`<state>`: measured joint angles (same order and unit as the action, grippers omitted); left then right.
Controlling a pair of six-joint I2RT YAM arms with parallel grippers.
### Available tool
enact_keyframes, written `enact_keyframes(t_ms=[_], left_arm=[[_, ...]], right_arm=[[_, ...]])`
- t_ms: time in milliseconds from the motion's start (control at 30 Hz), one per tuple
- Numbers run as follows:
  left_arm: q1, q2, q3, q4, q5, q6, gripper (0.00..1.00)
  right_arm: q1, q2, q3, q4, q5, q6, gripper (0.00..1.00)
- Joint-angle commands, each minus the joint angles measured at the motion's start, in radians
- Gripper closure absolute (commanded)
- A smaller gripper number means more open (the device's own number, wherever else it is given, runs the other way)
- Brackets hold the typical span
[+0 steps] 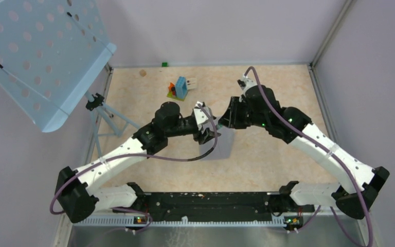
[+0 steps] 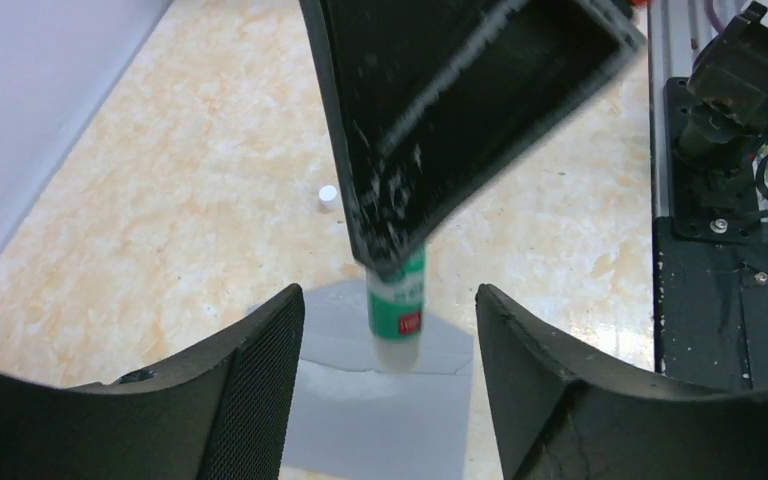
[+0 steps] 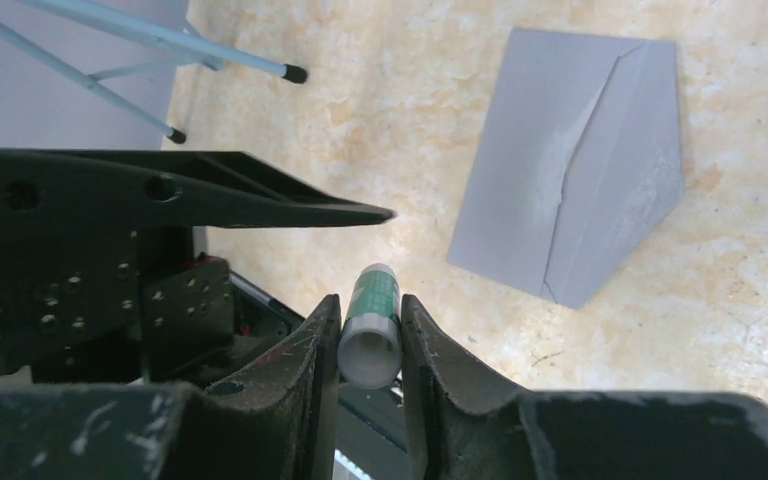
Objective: Place the letter into the envelope and seal it
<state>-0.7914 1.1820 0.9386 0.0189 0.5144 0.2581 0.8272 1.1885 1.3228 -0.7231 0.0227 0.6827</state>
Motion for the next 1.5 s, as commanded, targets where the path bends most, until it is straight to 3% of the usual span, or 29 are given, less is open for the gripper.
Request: enact_keyframes(t_ms=[0,300,533,900,1467], left_arm=[[0.001,-0.089,-0.048,0.098,-0.027,-0.008,0.28],[0.035,-0.123,-0.103,0.195,0.092,-0.069,0.27],[0.037,-0.094,-0.122,0.332,0.124,-0.181,0.31],[0.037,-0.055,-0.106,0.352,0.174,-0.212,0.47],[0.036,-0.033,-0.109,0.394,0.196,-0.242,0.61]], right_arm=[[-0.08,-0.059,0.055,-0.003,-0.118,-0.071,1.0],[-0.09,-0.113,0.062,-0.014,-0.193,-0.13,1.0],[-0.09,-0.126,0.036,0.025,-0.215,-0.122,1.0],[-0.09,-0.128,0.021,0.056,-0.218,-0.106,1.0],[-0.091,-0.116,0.004,0.07,-0.23,-0.093,1.0]])
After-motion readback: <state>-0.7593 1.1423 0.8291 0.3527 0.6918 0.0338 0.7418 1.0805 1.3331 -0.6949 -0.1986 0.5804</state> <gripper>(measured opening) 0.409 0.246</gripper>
